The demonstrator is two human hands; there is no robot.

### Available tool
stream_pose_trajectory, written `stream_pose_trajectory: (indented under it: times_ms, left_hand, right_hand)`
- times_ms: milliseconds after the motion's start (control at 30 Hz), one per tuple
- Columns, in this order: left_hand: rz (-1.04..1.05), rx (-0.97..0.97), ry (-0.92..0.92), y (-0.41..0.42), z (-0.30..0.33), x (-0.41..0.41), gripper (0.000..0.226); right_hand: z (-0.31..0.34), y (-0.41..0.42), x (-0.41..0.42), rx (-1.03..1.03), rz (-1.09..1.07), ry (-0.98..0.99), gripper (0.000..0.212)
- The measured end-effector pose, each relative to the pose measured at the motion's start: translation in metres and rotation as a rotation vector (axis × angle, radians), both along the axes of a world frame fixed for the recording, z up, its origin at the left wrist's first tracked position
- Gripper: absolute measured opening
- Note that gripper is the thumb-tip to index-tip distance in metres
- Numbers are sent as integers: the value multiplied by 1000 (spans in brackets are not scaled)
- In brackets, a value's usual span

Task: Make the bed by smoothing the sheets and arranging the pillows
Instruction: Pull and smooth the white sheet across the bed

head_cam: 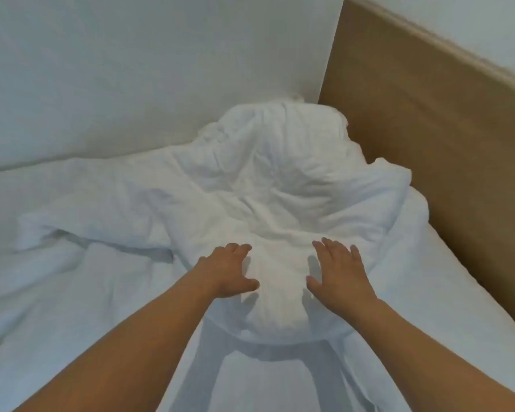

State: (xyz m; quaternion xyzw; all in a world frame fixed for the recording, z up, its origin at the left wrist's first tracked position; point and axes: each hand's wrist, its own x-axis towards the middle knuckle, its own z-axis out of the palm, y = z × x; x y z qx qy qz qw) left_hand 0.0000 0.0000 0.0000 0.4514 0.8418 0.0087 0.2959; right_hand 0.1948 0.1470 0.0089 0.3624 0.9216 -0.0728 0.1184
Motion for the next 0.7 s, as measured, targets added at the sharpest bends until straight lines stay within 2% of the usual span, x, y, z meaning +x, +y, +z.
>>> stream_pose_trajectory:
  times_ms: [67,133,233,333,467,700]
  left_hand:
    - [-70,-165,29,3,-58,7,108]
    - [-62,-240,106,0,-125,13,119]
    - [-15,-4,322,7,-215,29,115]
    - [-28,272,498,20,-267,36,96]
    - [-3,568,680,31,-293,26,82]
    - [30,624,652,33,-286,26,73]
  right_hand:
    - [-53,0,2,79,36,17,69]
    - [-109,-1,2,153,118,39,68]
    - [-182,4,-3,310,216,214,65]
    - [-234,16,-17,434,257,383,67]
    - [-278,26,-39,431,235,607,68]
    - [-275,29,-42,399,233,680,66]
